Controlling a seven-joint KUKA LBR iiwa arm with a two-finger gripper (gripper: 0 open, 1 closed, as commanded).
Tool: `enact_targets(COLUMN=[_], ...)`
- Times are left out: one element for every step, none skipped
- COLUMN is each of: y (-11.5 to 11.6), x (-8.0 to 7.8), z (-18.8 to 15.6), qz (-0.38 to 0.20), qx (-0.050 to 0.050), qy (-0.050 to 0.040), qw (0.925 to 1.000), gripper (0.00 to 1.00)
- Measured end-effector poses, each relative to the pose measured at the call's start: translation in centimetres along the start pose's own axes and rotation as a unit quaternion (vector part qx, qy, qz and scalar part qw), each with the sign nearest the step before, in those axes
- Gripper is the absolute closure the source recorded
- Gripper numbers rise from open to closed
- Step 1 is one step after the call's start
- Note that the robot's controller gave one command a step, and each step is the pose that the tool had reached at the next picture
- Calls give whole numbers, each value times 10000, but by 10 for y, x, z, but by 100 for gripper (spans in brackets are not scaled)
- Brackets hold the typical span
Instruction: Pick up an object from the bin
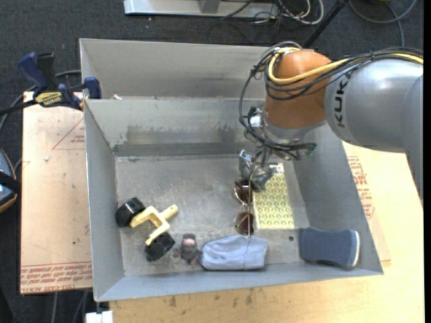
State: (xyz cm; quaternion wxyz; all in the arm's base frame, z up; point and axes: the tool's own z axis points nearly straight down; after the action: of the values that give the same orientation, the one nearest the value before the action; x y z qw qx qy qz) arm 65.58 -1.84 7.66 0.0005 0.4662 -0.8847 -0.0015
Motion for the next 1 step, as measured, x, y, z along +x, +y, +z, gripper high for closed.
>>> enact_targets(y=[0], x=[0], z=[0], qz=[0], qx=[0], qy=[-1], qw=[10000], gripper=[100])
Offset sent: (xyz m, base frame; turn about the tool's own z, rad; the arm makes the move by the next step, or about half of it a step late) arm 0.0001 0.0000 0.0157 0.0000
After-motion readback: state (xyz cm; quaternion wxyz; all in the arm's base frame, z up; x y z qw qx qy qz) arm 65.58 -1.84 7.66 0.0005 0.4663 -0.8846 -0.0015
